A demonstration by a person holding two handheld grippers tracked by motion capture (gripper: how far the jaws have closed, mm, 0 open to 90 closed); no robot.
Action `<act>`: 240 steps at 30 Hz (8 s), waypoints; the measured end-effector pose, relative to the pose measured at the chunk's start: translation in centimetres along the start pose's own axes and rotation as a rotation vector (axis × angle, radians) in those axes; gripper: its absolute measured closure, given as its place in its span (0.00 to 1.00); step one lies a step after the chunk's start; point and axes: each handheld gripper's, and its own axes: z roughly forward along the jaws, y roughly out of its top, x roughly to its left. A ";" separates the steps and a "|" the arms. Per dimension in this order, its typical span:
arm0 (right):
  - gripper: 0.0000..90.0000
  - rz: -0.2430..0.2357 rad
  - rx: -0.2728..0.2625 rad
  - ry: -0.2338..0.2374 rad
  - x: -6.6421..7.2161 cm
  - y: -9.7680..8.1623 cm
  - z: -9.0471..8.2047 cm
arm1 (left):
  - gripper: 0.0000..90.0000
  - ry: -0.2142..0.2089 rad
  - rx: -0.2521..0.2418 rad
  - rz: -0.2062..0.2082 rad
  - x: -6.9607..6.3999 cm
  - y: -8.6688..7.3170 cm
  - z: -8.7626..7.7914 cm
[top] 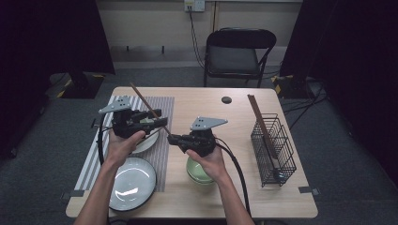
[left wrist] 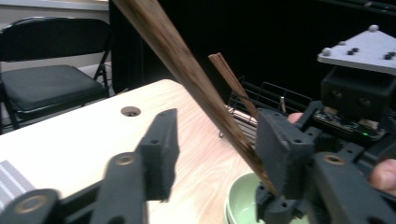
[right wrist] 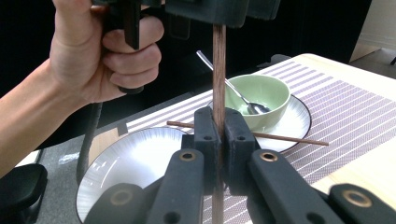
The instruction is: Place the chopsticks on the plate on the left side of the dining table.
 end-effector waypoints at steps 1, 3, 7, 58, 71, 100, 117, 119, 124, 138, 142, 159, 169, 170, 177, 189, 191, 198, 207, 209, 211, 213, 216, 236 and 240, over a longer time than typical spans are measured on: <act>0.96 -0.002 0.003 0.002 0.0 0.0 0.0 | 0.49 0.004 -0.011 -0.011 0.0 0.0 -0.1; 0.96 -0.003 0.012 0.000 0.1 -0.1 0.1 | 0.47 0.018 -0.014 -0.010 0.1 0.1 -0.2; 0.96 -0.005 0.007 0.005 0.2 0.0 0.0 | 0.41 0.039 -0.008 -0.003 0.2 0.3 -0.4; 0.95 -0.039 0.021 -0.028 0.5 -0.3 -2.5 | 0.28 0.182 0.000 -0.049 3.5 -0.8 -3.0; 0.95 -0.032 0.028 -0.032 0.4 -0.5 -2.8 | 0.30 0.207 0.000 -0.059 4.1 -1.5 -3.3; 0.96 0.015 0.024 -0.050 -0.7 0.5 -3.7 | 0.34 0.229 0.048 -0.046 4.5 -2.9 -3.3; 0.96 0.031 0.041 -0.079 -1.0 1.4 -3.4 | 0.32 0.103 0.122 0.116 2.2 -3.1 -1.1; 0.96 0.036 0.040 -0.080 -1.1 1.5 -3.6 | 0.31 0.097 0.129 0.129 2.2 -3.4 -0.9; 0.96 0.049 0.049 -0.079 -1.3 1.5 -3.6 | 0.30 0.105 0.171 0.141 2.4 -4.0 -0.6; 0.96 0.023 0.069 -0.062 -0.3 3.0 -3.0 | 0.48 0.144 0.202 0.203 2.5 -4.9 -0.7; 0.95 0.015 0.069 -0.066 -0.2 3.5 -3.0 | 0.55 0.132 0.213 0.203 2.4 -5.1 -0.6; 0.96 0.046 -0.047 -0.060 -1.2 6.4 -2.9 | 0.83 -0.018 0.290 0.176 1.7 -5.7 0.9; 0.81 0.028 -0.085 -0.090 -2.1 8.2 -2.7 | 0.94 -0.150 0.285 0.175 -0.3 -5.5 1.4; 0.77 0.018 -0.089 -0.082 -2.2 8.2 -2.7 | 0.94 -0.158 0.279 0.167 -0.4 -5.5 1.4; 0.61 0.052 -0.098 -0.082 -2.2 7.3 -2.4 | 0.94 -0.191 0.169 0.088 -0.6 -5.4 0.8; 0.76 0.049 -0.118 -0.022 -0.7 5.3 -0.2 | 0.94 -0.176 0.106 0.016 -0.4 -5.9 0.2; 0.86 0.048 -0.123 0.005 -0.6 5.3 0.1 | 0.94 -0.178 0.105 0.016 -0.4 -6.0 0.3; 0.94 0.053 -0.118 0.026 -0.1 6.2 0.8 | 0.94 -0.186 0.078 0.009 -0.7 -6.0 0.5; 0.83 0.063 -0.121 0.021 0.3 6.1 1.6 | 0.94 -0.165 0.044 0.001 -0.8 -5.7 0.1; 0.87 0.068 -0.118 0.030 0.4 5.9 1.9 | 0.94 -0.169 0.044 0.000 -0.7 -5.7 0.0; 0.94 0.060 -0.122 0.033 0.5 5.8 2.2 | 0.94 -0.170 0.045 0.006 -0.8 -5.8 0.0; 0.94 0.064 -0.121 0.040 0.5 5.9 2.2 | 0.94 -0.167 0.044 0.002 -0.8 -5.7 -0.1; 0.95 0.064 -0.113 0.046 0.5 6.1 2.2 | 0.94 -0.175 0.031 -0.002 -0.7 -5.7 -0.2; 0.88 0.056 -0.123 0.030 0.3 6.7 1.6 | 0.94 -0.192 0.034 -0.014 -0.7 -5.7 -0.3; 0.82 0.048 -0.139 0.020 0.3 6.9 1.4 | 0.94 -0.201 0.041 -0.021 -0.7 -5.8 -0.2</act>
